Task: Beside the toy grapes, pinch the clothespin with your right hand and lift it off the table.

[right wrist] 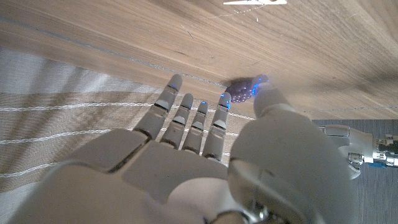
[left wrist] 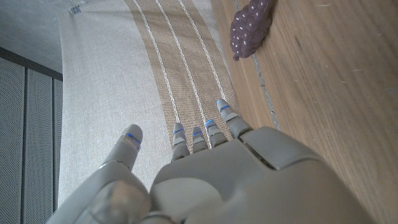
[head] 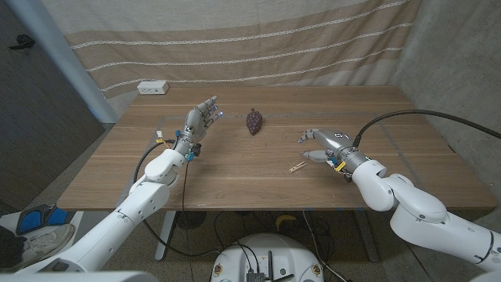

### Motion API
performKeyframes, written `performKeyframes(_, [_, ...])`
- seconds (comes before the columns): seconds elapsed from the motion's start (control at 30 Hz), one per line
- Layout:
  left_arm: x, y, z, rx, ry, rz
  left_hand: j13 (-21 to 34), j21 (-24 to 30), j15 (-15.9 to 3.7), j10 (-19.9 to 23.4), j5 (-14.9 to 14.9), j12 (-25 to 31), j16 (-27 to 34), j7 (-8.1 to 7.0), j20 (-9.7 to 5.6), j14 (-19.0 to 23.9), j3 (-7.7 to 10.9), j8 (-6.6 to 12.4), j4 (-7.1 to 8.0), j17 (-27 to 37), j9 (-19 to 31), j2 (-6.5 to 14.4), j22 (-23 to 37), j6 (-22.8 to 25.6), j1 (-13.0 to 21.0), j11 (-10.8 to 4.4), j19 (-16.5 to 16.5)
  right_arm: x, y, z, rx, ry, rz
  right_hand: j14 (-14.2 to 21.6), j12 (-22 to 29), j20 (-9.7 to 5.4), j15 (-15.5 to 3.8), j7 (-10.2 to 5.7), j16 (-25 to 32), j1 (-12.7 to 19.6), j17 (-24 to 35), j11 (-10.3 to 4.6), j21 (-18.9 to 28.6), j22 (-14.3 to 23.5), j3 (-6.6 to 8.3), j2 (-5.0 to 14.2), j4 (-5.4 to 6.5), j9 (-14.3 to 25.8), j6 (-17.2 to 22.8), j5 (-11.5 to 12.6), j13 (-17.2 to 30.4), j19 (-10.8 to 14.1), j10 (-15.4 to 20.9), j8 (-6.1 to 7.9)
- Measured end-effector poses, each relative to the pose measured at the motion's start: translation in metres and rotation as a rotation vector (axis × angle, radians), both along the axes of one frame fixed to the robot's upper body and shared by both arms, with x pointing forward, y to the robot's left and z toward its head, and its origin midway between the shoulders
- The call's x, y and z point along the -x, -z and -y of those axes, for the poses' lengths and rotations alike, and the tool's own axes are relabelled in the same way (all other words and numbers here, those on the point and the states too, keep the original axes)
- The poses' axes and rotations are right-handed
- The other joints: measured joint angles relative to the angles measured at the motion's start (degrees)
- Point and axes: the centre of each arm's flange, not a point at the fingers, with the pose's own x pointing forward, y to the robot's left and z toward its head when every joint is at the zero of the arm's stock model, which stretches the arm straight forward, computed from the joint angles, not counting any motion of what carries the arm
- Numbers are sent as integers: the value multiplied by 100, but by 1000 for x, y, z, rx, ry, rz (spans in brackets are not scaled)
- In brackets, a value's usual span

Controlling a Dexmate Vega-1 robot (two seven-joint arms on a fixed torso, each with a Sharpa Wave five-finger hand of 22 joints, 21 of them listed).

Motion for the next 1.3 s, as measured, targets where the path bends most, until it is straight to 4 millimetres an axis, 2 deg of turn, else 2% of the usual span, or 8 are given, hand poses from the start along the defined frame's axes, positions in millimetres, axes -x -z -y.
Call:
performKeyframes(0.17, [0, 0, -1, -2, 2, 0, 0, 0, 0, 0, 0, 0, 0, 0, 0, 0, 0, 0, 0, 0, 0, 23, 0, 0, -22, 0, 0, -3, 4, -2, 4, 1, -7, 0, 0, -20, 0, 0, 0, 107, 9, -20, 0, 0, 8, -58, -8, 0, 0, 0, 0, 20, 20, -47])
performKeyframes(0.2, [0, 0, -1, -2, 3, 0, 0, 0, 0, 0, 0, 0, 0, 0, 0, 0, 0, 0, 0, 0, 0, 23, 0, 0, -22, 0, 0, -3, 4, -3, 7, 1, -8, 0, 0, -20, 0, 0, 0, 159, 9, -20, 0, 0, 23, -6, -23, 0, 0, 0, 0, 20, 20, -47])
performKeyframes(0.43, [1, 0, -1, -2, 6, 0, 0, 0, 0, 0, 0, 0, 0, 0, 0, 0, 0, 0, 0, 0, 0, 23, 0, 0, -22, 0, 0, -6, 9, -6, 17, 5, -15, 0, 0, -20, 0, -31, 41, 180, 9, -20, 0, -1, 15, 15, -62, 0, 30, 0, 0, 20, 19, -47])
performKeyframes(0.8, [0, 1, -3, -2, 7, -2, 0, 0, 0, 0, 0, 0, 0, -11, 0, 0, 0, 0, 0, 0, 0, -8, 0, 52, -53, 0, 0, -12, 12, -9, 32, 5, -25, 0, 12, -43, 0, 1, 42, 180, 9, -51, 0, -1, -10, 15, -38, 0, 61, 1, 0, 43, 51, -47])
performKeyframes(1.23, [-3, -1, -4, -2, 8, -1, 0, 0, 0, 0, 0, 0, 0, 9, 0, 0, -7, 0, 8, 0, 0, -31, 0, 72, -76, 0, 0, -19, 19, -12, 55, 24, -8, 63, 45, -83, -1, -71, 89, 181, 34, -60, 0, -1, -56, 17, -37, 0, 133, 1, 0, 83, 123, -47])
performKeyframes(1.3, [-3, -1, -4, -2, 10, -1, 0, 0, 0, 0, 0, 0, 0, 9, 0, 0, -24, 0, 24, 0, -1, -7, 0, 72, -99, 0, 0, -20, 21, -13, 57, 28, -11, 63, 45, -83, -1, -71, 89, 234, 33, -60, 0, -1, -56, 67, -37, 0, 133, 1, 0, 83, 122, -47])
